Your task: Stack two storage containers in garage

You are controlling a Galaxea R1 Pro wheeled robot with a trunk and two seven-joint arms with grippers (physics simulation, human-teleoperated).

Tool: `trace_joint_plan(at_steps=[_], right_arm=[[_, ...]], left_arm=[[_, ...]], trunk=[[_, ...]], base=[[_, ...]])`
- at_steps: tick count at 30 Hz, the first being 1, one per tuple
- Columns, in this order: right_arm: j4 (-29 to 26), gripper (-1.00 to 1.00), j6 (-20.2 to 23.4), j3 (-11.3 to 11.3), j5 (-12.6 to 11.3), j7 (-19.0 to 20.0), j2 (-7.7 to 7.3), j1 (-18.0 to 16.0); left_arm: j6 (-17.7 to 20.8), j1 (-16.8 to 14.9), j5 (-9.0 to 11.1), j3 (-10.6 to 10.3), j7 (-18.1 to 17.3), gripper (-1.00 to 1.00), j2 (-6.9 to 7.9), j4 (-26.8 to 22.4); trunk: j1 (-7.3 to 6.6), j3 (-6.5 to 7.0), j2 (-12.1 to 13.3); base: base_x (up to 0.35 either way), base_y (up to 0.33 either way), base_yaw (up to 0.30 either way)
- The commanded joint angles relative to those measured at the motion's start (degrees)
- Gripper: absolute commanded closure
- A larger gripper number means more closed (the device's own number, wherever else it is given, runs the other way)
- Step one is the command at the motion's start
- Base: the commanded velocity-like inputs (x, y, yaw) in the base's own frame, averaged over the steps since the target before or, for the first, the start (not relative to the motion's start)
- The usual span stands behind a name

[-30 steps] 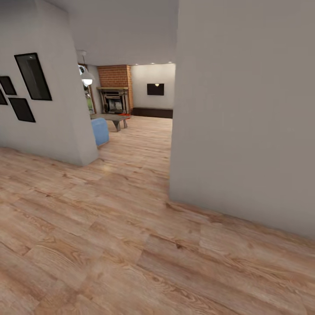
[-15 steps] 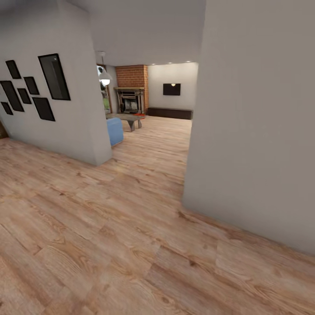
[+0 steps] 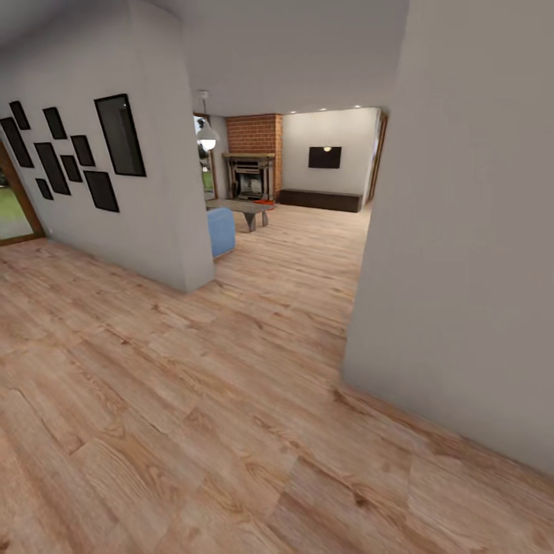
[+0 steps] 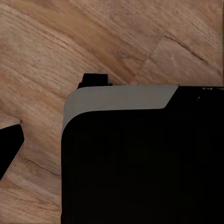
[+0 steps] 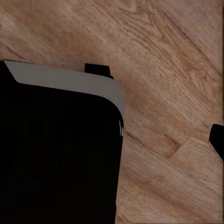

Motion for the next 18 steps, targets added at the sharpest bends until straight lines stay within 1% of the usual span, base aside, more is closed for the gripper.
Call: trace_joint_plan(at_steps=[1,18], right_arm=[[0.2,-1.0,-0.3,0.5,-0.5,0.0,0.05,-0.1],[0.2,-1.0,-0.3,0.5,-0.5,-0.1,0.2,-0.1]], left_arm=[[-0.2,0.0,0.0,0.2,0.1,-1.0,-0.01,0.1],[-0.1,0.0,0.0,0.2,0.1,-1.0,0.0,0.0]], trunk=[[0.03,-0.05,0.0],[0.03,-0.05,0.0]], base=[[0.322,0.0,0.004],[0.322,0.0,0.007]])
